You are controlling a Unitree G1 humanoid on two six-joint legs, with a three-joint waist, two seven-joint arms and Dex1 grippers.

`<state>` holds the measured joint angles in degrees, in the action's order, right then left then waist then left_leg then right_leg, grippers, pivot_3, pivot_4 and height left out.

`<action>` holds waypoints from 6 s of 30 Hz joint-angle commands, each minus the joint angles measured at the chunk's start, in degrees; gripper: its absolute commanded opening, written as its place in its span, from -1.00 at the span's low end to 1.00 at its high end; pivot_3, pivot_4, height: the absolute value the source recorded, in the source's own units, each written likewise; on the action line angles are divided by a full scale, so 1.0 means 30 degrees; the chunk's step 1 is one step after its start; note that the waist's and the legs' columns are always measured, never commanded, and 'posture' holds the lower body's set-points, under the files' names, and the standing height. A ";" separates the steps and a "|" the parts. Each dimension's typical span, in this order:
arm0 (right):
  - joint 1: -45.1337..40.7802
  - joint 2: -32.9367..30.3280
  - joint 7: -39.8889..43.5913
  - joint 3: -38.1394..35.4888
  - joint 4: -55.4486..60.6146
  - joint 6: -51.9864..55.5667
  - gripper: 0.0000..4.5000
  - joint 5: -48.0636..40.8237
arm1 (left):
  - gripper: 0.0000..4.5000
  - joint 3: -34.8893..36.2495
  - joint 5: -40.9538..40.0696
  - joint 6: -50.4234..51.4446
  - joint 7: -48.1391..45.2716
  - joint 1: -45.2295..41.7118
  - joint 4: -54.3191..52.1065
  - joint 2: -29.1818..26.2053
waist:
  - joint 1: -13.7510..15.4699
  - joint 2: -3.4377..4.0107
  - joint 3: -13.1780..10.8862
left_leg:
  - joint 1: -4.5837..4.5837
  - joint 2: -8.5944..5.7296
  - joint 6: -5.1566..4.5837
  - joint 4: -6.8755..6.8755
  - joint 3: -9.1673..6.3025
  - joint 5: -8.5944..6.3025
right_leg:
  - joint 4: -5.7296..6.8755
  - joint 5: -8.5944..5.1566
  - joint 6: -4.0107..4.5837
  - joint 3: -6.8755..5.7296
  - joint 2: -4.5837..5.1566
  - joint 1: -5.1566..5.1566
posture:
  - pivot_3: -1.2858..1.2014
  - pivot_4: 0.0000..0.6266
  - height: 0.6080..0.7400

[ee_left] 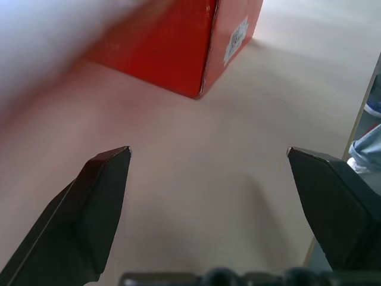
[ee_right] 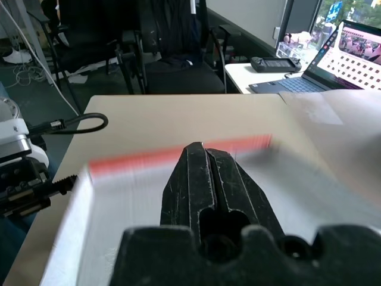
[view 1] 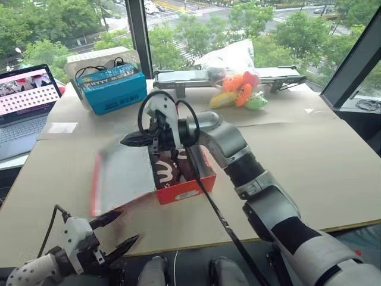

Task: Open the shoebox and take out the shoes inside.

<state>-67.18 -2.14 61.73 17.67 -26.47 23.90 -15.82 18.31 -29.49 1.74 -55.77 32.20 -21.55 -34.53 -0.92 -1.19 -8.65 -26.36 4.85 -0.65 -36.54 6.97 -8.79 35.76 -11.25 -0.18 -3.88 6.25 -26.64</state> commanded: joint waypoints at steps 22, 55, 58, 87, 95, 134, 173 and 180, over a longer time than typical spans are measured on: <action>0.8266 -0.7839 -0.0675 -0.3417 1.1489 0.5672 -0.97 -0.2867 | 1.00 0.5263 -0.4909 0.3702 -0.2794 0.1561 -0.5288 -0.4308 | 0.0034 -0.0006 -0.0009 | 0.0035 0.0000 0.0003 0.0063 -0.0038 0.0002 | 0.0009 -0.0016 0.0016 -0.0014 0.0001 0.0019 | 0.03 -0.52 1.00; 0.4231 -0.7488 -0.8809 -0.3689 1.7960 1.8897 0.88 -0.3375 | 1.00 0.0840 -0.1107 0.3609 -0.2772 -0.9472 0.3489 -0.4442 | 0.0024 0.0039 -0.0085 | 0.0037 -0.0003 0.0075 0.0087 -0.0004 0.0045 | 0.0023 -0.0012 0.0043 -0.0029 -0.0039 0.0033 | 0.03 -0.52 1.00; 0.4427 -0.6797 -0.9486 -0.2511 1.8022 1.9352 0.98 -0.3475 | 1.00 0.0579 -0.0998 0.3543 -0.2832 -0.9911 0.3713 -0.4286 | 0.0036 0.0036 -0.0082 | 0.0048 0.0000 0.0076 0.0087 -0.0021 0.0045 | 0.0029 -0.0003 0.0060 -0.0042 -0.0046 0.0046 | 0.03 -0.52 1.00; 0.7151 -0.4046 -1.2489 -0.1181 1.2624 1.6901 0.21 -0.1876 | 1.00 0.1186 -0.1269 0.3976 -0.2204 -0.9384 0.2490 -0.3838 | 0.0047 0.0021 -0.0077 | 0.0043 -0.0004 0.0077 0.0043 -0.0016 0.0047 | 0.0021 0.0014 0.0038 -0.0042 -0.0044 0.0097 | 0.03 -0.52 1.00; 0.7326 -0.4267 -1.2313 -0.0881 1.2840 1.6876 -0.97 -0.1950 | 1.00 0.1081 -0.1245 0.3923 -0.2095 -0.9583 0.2521 -0.3765 | 0.0021 0.0020 -0.0076 | 0.0046 -0.0003 0.0077 0.0044 -0.0017 0.0046 | 0.0021 0.0014 0.0038 -0.0041 -0.0045 0.0093 | 0.03 -0.52 1.00; 0.7409 -0.2583 -1.7406 -0.1894 1.6505 2.2865 0.27 -0.2470 | 1.00 0.0832 -0.1246 0.4121 -0.1750 -0.8902 0.1693 -0.3241 | 0.0030 0.0019 -0.0077 | 0.0049 -0.0005 0.0080 0.0070 -0.0041 0.0045 | 0.0010 0.0013 0.0039 -0.0044 -0.0036 0.0086 | 0.03 -0.52 1.00; 0.6216 -0.4065 -1.8376 -0.2301 1.7106 2.2865 0.99 -0.3621 | 1.00 0.0797 -0.1224 0.4301 -0.1295 -0.8788 0.1373 -0.3037 | 0.0050 0.0015 -0.0080 | 0.0035 -0.0004 0.0081 0.0100 -0.0077 0.0044 | -0.0045 0.0010 0.0040 -0.0044 -0.0032 0.0071 | 0.03 -0.52 1.00; 0.7055 -0.2429 -1.8674 -0.1408 1.6312 2.2837 0.99 -0.2964 | 1.00 0.0764 -0.1159 0.4337 -0.1213 -0.8807 0.1417 -0.3042 | 0.0019 0.0014 -0.0078 | 0.0037 -0.0003 0.0081 0.0102 -0.0086 0.0043 | -0.0046 0.0010 0.0039 -0.0046 -0.0033 0.0073 | 0.03 -0.52 1.00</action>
<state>-47.49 -11.03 5.99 11.77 23.08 92.01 -25.32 19.83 -32.12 15.03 -59.58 6.02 -15.55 -43.53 -0.86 -1.15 -8.89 -26.25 4.84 -0.41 -36.23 6.70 -8.66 35.62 -11.22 -0.06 -4.02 6.14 -26.42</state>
